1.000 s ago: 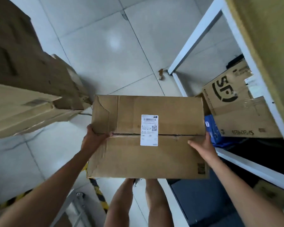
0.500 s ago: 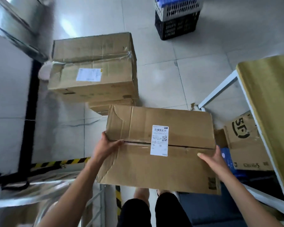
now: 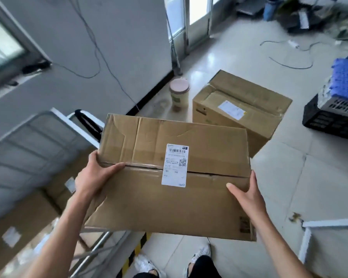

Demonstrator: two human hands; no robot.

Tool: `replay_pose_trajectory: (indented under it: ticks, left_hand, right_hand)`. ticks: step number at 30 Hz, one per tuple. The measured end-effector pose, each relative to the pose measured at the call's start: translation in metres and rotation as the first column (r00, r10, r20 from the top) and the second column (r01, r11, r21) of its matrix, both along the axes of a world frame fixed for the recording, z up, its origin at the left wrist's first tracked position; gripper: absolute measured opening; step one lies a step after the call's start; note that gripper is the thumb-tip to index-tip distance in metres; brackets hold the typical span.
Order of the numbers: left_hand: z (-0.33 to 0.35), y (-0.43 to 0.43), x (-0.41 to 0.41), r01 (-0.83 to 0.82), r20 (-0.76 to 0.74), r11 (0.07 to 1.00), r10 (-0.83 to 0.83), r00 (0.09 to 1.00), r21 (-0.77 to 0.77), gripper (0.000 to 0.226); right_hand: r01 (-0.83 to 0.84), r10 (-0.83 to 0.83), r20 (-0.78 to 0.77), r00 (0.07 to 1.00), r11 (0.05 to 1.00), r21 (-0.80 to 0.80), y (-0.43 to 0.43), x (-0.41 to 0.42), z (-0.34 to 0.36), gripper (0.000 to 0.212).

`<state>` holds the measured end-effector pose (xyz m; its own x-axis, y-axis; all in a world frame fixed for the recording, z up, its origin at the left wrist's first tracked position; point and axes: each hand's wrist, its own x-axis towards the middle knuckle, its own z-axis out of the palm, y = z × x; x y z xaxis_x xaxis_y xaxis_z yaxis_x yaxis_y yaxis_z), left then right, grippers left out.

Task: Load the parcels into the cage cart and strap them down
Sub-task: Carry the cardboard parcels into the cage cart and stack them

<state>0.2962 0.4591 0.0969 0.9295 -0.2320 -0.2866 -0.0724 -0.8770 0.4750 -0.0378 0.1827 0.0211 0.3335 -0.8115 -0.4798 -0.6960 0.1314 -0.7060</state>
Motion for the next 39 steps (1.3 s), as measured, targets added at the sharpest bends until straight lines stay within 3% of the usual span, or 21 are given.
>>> replay_pose_trajectory:
  ticks: [4, 9, 16, 20, 25, 30, 34, 39]
  left_hand:
    - [0.018, 0.117, 0.017, -0.234, 0.005, 0.970, 0.235, 0.972, -0.069, 0.111]
    - [0.015, 0.268, 0.019, -0.474, -0.043, 0.880, 0.473, 0.880, -0.039, 0.131]
    - [-0.037, 0.419, 0.018, -0.629, -0.129, 0.776, 0.628, 0.767, 0.041, 0.116]
    - [-0.051, 0.445, 0.027, -0.640, -0.126, 0.766, 0.642, 0.756, 0.058, 0.102]
    - [-0.068, 0.462, 0.063, -0.649, -0.188, 0.757, 0.650, 0.736, 0.079, 0.103]
    - [-0.081, 0.473, 0.104, -0.629, -0.240, 0.770, 0.634, 0.735, 0.109, 0.102]
    - [-0.094, 0.482, 0.137, -0.648, -0.273, 0.751, 0.654, 0.706, 0.123, 0.098]
    - [-0.147, 0.505, 0.197, -0.675, -0.323, 0.708, 0.700, 0.637, 0.205, 0.104]
  right_hand:
    - [-0.239, 0.241, 0.017, 0.970, 0.968, -0.081, 0.044, 0.093, 0.024, 0.106]
    - [-0.540, 0.538, -0.038, 0.842, 0.839, -0.071, 0.140, 0.204, 0.027, 0.105]
    - [-0.721, 0.694, -0.220, 0.685, 0.690, -0.068, 0.267, 0.290, 0.010, 0.102]
    - [-0.744, 0.698, -0.288, 0.655, 0.663, -0.083, 0.290, 0.327, 0.009, 0.100]
    - [-0.785, 0.706, -0.392, 0.590, 0.616, -0.071, 0.297, 0.375, 0.014, 0.098]
    - [-0.834, 0.745, -0.405, 0.529, 0.546, -0.085, 0.310, 0.432, 0.015, 0.072]
    - [-0.866, 0.755, -0.468, 0.458, 0.497, -0.046, 0.320, 0.487, -0.001, 0.083]
    - [-0.905, 0.811, -0.471, 0.347, 0.421, 0.059, 0.333, 0.581, -0.050, 0.075]
